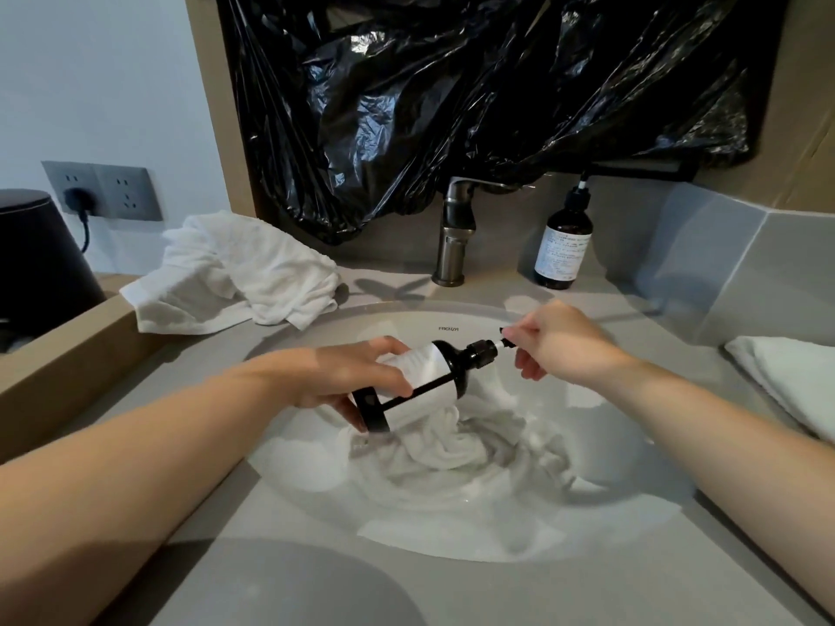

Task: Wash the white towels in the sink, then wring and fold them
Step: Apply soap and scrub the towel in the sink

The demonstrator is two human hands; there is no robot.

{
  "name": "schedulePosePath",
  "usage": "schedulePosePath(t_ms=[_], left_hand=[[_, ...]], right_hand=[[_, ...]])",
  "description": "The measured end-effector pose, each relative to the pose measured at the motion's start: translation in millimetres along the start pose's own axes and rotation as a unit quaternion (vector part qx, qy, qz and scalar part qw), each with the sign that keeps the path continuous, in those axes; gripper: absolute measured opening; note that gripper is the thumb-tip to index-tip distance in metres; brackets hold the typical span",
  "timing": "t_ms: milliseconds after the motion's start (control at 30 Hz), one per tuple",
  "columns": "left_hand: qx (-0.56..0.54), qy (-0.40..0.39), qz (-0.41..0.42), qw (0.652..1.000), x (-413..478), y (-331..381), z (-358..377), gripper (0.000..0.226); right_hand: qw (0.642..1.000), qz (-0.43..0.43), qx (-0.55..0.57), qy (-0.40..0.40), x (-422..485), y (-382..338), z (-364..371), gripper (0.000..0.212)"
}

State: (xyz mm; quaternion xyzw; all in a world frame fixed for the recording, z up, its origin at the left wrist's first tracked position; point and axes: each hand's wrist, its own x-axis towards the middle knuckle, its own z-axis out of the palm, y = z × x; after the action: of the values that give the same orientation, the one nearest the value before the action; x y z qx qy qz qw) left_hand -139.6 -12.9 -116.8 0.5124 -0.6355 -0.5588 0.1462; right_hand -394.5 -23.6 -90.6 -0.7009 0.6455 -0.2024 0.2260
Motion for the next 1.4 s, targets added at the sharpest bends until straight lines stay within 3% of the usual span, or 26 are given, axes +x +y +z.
schedulePosePath(t_ms=[100, 267, 367, 500, 667, 767, 1100, 1400], left_hand=[[-0.063, 0.005, -0.004, 0.998, -2, -7, -10, 0.066], [-0.154, 0.009, -0.001, 0.988, -1, -5, -8, 0.045], [-0.1, 0.01, 0.011, 0.995, -2, -5, -7, 0.048], [0.001, 0.0, -0.002, 1.0, -7, -6, -7, 0.054], [0.13, 0.043, 0.011, 0.991, -7, -8, 2, 0.029], [0.203, 0.077, 0.032, 0.976, -10, -7, 1, 0.025], [0.237, 0.082, 0.041, 0.967, -13, -12, -5, 0.025], [0.165, 0.105, 0.068, 0.978, -16, -3, 2, 0.028]], right_hand=[[0.999, 0.002, 0.033, -0.026, 1, -3, 4, 0.024], [0.995, -0.051, 0.073, 0.043, 5, 0, -9, 0.013], [0.995, -0.054, 0.085, 0.017, 7, 4, -15, 0.013], [0.996, -0.048, 0.075, 0.0, 11, -3, -9, 0.027], [0.998, -0.055, 0.025, 0.034, 16, -22, 8, 0.027], [0.998, -0.048, 0.007, 0.038, 15, -21, 21, 0.027], [0.998, -0.022, 0.064, -0.014, 1, -22, 42, 0.026], [0.993, -0.044, 0.091, 0.067, 12, -17, 24, 0.027]])
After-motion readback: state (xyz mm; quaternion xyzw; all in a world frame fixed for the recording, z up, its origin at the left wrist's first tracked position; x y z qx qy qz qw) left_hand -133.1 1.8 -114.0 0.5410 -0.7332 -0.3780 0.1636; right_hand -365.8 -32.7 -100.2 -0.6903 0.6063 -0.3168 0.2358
